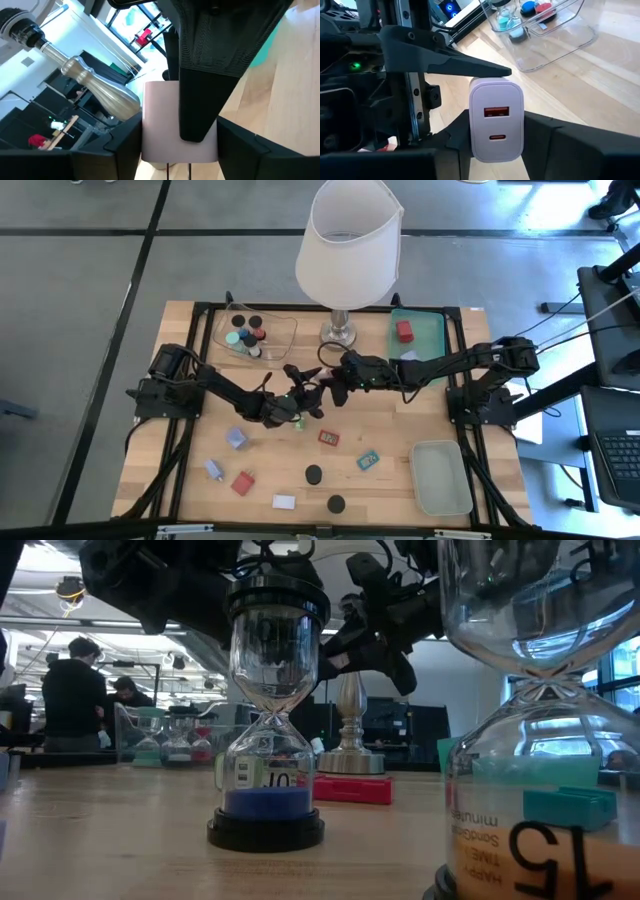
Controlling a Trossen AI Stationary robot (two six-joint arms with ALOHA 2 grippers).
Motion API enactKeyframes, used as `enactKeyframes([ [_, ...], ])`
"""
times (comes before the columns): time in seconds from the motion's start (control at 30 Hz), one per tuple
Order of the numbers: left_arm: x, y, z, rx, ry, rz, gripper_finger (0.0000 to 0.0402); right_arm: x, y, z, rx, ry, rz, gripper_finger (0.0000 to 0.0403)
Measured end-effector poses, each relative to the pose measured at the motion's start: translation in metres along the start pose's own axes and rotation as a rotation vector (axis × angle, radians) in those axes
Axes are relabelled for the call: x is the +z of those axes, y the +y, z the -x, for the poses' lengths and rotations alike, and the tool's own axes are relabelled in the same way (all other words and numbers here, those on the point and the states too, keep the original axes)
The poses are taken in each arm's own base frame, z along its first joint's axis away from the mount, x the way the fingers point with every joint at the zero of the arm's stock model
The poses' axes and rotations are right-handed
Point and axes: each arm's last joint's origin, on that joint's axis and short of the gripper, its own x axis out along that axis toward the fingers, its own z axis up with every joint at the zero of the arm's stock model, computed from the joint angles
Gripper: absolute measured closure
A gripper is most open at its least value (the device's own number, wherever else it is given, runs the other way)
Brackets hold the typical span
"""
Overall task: Pick & Place Office items
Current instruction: Put the pink charger adapter into the green bin
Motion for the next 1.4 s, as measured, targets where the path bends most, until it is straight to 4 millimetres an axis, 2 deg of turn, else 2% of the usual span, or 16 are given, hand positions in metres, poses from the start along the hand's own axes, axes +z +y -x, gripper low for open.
enactKeyframes([
  [0.13, 0.004, -0.001, 0.006, -0.003, -0.012, 0.088, 0.0161, 0.0, 0.0, 0.0, -0.004, -0.003, 0.006, 0.0285],
  [0.23, 0.016, 0.002, 0.014, 0.034, -0.016, 0.147, 0.0143, 0.003, -0.004, 0.001, -0.025, -0.006, 0.004, 0.0285],
  [0.4, 0.029, 0.004, 0.033, 0.085, -0.015, 0.19, 0.0121, 0.014, -0.015, 0.014, -0.112, 0.023, 0.011, 0.0285],
  [0.5, 0.034, 0.006, 0.041, 0.076, -0.025, 0.193, 0.0118, 0.024, -0.022, 0.032, -0.225, 0.007, 0.032, 0.0285],
  [0.7, 0.034, 0.006, 0.046, 0.088, -0.006, 0.163, 0.0117, 0.035, -0.037, 0.081, -0.513, 0.017, 0.043, 0.0285],
  [0.83, 0.032, 0.005, 0.046, 0.089, 0.006, 0.152, 0.0117, 0.034, -0.05, 0.111, -0.713, 0.026, 0.009, 0.0277],
  [1.0, 0.031, 0.005, 0.044, 0.091, 0.011, 0.173, 0.0117, 0.027, -0.066, 0.134, -0.943, 0.057, -0.033, 0.028],
  [1.13, 0.03, 0.006, 0.043, 0.091, 0.012, 0.177, 0.0116, 0.019, -0.078, 0.139, -1.084, 0.091, -0.058, 0.028],
  [1.4, 0.029, 0.007, 0.039, 0.1, 0.017, 0.203, 0.0116, -0.004, -0.112, 0.127, -1.268, 0.181, -0.075, 0.028],
])
